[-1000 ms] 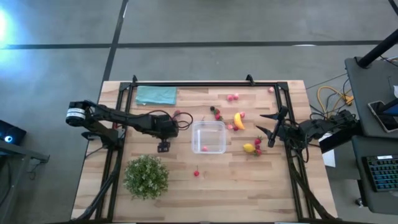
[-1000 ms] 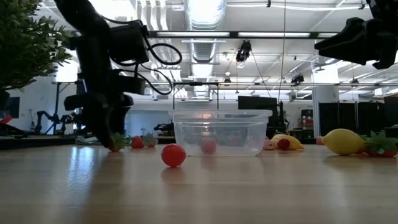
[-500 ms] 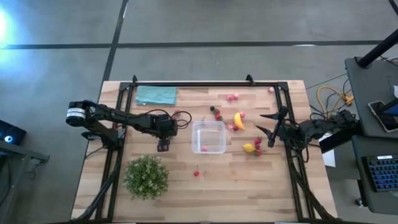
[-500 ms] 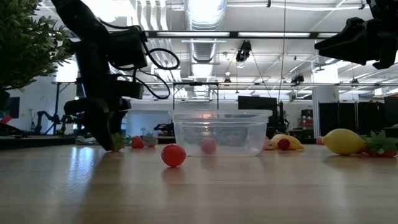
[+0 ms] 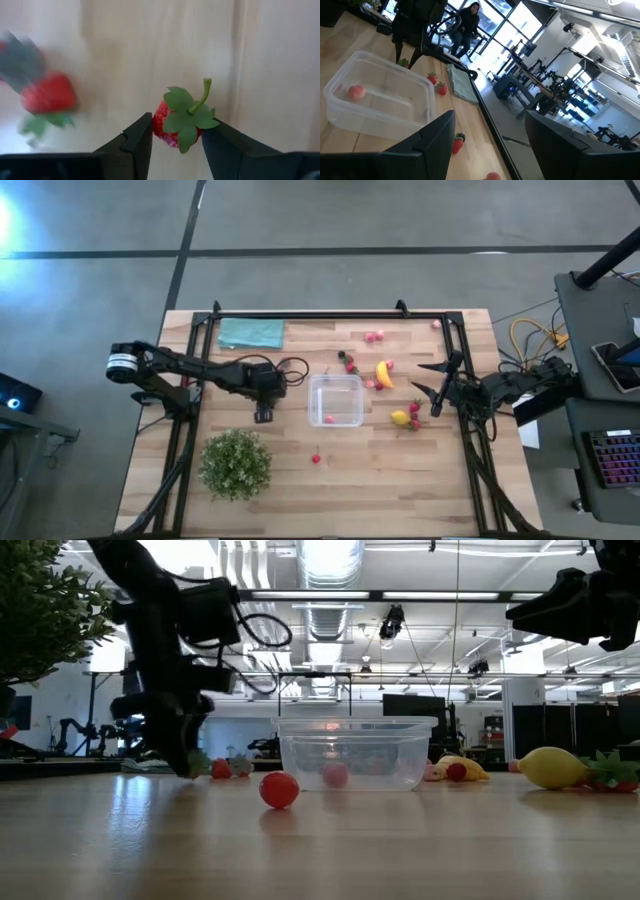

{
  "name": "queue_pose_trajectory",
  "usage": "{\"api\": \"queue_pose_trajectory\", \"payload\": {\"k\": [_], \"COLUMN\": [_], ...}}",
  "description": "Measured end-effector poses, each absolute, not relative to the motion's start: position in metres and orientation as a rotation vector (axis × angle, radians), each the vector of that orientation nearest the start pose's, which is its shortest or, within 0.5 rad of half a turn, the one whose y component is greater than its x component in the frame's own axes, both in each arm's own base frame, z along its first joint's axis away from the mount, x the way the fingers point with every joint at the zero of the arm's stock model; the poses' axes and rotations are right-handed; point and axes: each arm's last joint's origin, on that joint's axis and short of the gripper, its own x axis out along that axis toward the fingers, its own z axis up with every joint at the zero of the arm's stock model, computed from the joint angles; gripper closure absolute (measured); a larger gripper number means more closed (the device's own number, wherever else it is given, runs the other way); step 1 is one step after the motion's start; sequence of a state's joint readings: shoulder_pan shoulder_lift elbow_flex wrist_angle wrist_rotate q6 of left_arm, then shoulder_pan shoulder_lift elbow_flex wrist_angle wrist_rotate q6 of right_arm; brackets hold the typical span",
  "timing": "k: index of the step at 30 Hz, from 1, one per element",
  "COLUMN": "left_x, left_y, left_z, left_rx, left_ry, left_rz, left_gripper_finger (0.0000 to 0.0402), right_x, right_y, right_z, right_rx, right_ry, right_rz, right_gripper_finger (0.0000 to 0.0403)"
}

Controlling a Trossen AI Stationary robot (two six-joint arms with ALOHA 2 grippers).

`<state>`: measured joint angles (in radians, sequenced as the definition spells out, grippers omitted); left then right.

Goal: Pick and placing Produce into tupperware
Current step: Put the strawberry into the transparent container

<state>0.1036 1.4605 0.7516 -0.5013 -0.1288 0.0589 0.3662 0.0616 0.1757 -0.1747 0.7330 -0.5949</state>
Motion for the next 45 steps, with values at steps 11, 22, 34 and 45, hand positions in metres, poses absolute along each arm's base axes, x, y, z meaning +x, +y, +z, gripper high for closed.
{"api": "queue_pose_trajectory", "payload": {"k": [11, 22, 34, 45], "left_x": [0.301, 0.353, 0.388, 0.388], "left_y": [0.035, 0.036, 0.039, 0.04], "left_z": [0.264, 0.24, 0.221, 0.205], "left_rx": [0.08, -0.055, -0.104, -0.119], "left_ry": [0.833, 0.897, 0.937, 0.992], "left_rz": [0.177, 0.089, 0.094, 0.102], "left_gripper_finger": [0.027, 0.0271, 0.0271, 0.0271], "right_x": [0.084, 0.084, 0.084, 0.084], "right_y": [0.011, 0.011, 0.011, 0.011], "right_z": [0.202, 0.202, 0.202, 0.202], "right_rx": [-0.62, -0.62, -0.62, -0.62], "right_ry": [0.16, 0.16, 0.159, 0.16], "right_rz": [-0.341, -0.34, -0.34, -0.341], "right_gripper_finger": [0.017, 0.017, 0.017, 0.017]}}
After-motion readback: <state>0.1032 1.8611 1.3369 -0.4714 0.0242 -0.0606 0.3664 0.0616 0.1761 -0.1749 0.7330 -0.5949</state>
